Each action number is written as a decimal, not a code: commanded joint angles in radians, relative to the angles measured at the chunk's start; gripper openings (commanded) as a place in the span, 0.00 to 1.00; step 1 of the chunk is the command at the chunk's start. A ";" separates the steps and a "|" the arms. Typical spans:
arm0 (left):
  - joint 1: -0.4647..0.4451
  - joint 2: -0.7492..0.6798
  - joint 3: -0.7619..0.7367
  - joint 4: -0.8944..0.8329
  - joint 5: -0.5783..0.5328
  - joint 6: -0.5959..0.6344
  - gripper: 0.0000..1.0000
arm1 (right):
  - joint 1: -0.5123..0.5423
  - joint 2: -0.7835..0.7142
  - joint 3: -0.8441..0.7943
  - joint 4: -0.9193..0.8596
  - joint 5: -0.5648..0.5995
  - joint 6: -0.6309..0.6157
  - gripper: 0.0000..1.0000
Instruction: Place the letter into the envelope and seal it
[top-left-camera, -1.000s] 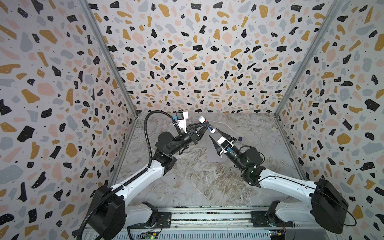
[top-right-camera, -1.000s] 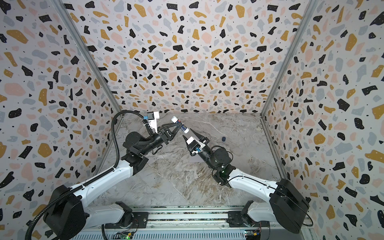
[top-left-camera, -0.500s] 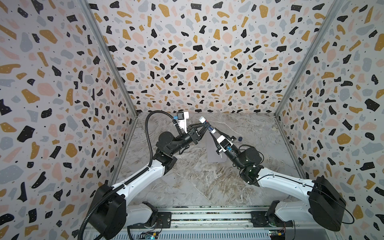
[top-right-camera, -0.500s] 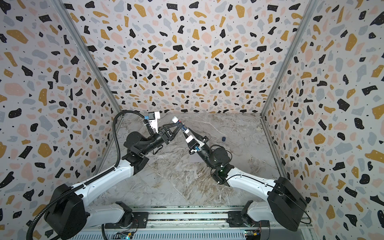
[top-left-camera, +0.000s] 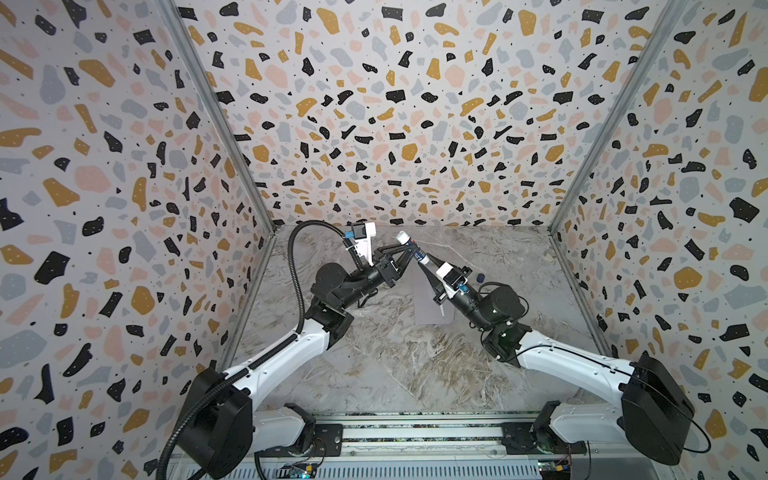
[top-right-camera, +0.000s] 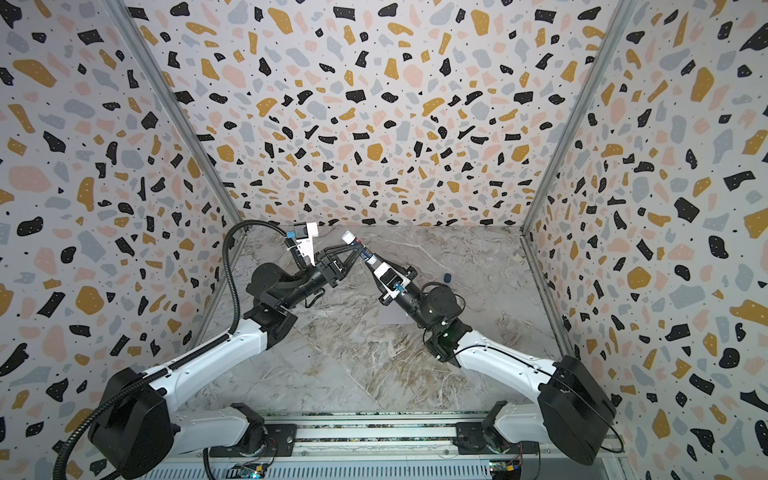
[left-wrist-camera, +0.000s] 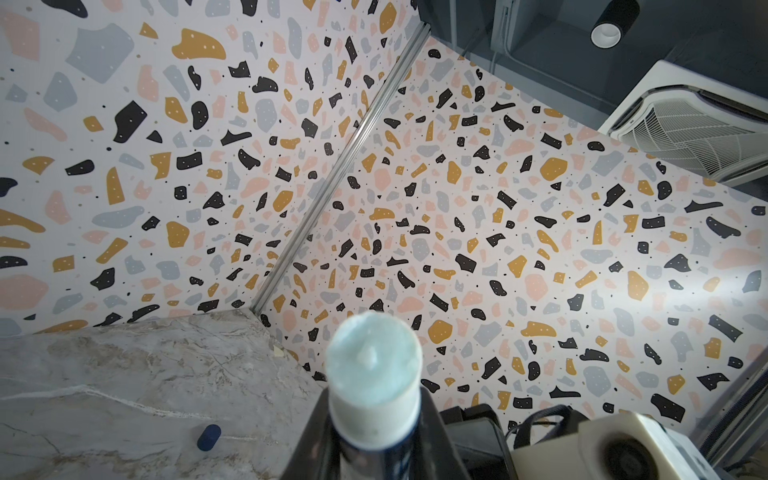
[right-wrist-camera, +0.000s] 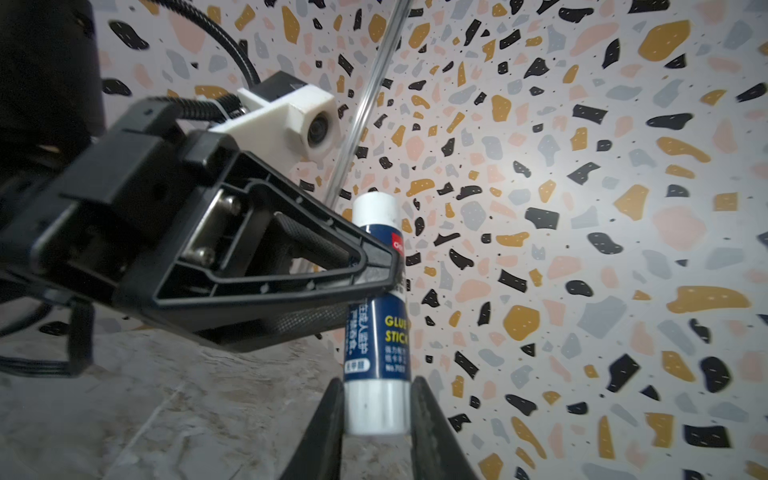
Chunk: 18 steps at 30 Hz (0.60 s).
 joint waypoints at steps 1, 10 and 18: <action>-0.012 -0.002 0.016 0.117 0.110 0.050 0.00 | -0.126 -0.023 0.082 -0.066 -0.345 0.350 0.06; -0.014 -0.025 0.005 0.144 0.165 0.140 0.00 | -0.294 0.126 0.162 0.170 -0.837 0.893 0.08; -0.020 -0.027 0.000 0.101 0.123 0.151 0.00 | -0.294 0.148 0.173 0.146 -0.822 0.879 0.19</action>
